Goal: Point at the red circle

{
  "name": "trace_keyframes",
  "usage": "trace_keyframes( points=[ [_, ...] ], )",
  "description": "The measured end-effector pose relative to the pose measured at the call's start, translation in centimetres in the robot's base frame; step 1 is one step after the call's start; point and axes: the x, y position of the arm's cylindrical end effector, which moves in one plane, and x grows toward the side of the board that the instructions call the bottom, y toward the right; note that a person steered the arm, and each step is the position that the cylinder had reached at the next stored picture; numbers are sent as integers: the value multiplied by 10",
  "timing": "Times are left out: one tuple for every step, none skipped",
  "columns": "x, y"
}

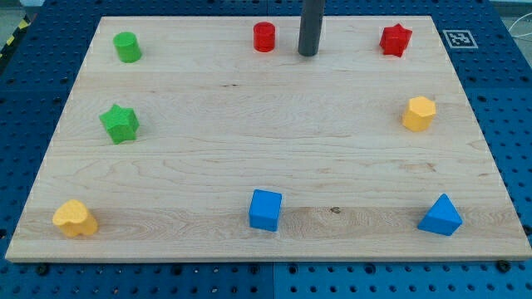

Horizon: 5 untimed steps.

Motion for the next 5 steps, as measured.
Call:
trace_keyframes(
  points=[
    [-6, -8],
    [-14, -19],
    [-18, -38],
    [-20, -57],
    [-20, -76]
  ],
)
